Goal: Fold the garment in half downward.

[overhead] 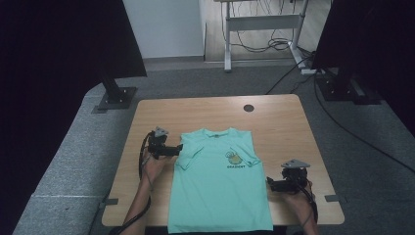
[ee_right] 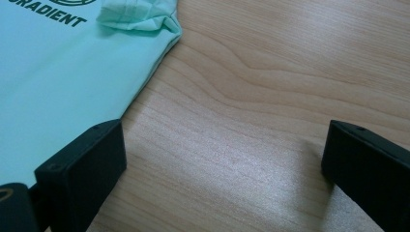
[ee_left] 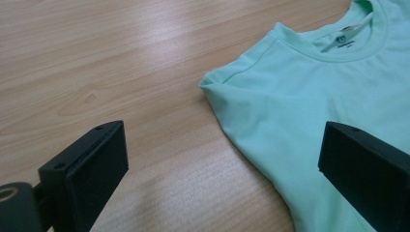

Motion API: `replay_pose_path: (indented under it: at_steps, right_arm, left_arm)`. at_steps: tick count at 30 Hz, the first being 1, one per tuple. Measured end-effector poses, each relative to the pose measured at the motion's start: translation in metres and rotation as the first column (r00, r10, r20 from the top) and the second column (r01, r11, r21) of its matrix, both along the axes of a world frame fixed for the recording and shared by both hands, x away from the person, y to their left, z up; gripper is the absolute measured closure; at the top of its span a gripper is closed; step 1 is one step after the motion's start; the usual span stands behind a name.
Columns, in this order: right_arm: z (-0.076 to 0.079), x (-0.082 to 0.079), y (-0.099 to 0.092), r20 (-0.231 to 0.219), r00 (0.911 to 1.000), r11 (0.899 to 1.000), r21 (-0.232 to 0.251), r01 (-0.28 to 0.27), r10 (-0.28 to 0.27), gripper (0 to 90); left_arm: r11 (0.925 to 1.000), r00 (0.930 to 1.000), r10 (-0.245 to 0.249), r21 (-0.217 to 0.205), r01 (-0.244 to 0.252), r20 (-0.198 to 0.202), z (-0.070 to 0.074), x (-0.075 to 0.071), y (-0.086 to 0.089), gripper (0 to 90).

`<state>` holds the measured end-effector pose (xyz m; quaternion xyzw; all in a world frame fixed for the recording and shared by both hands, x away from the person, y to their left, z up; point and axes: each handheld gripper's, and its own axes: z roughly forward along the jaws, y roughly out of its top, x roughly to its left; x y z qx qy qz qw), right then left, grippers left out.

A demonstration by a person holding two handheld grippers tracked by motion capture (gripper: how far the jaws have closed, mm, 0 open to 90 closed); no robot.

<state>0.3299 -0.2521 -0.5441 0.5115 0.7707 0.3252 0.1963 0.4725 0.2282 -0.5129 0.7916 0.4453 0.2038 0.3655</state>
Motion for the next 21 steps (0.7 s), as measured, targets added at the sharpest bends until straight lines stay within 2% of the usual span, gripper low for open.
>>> replay_pose_path:
  at_steps: [21]
  right_arm:
    - [0.000,0.000,0.000,0.000,1.0000,1.000,0.000,0.000,0.000,1.3]
  left_arm:
    - [0.9979,0.9998,-0.010,0.064,0.009,0.018,-0.005,0.034,-0.011,8.4]
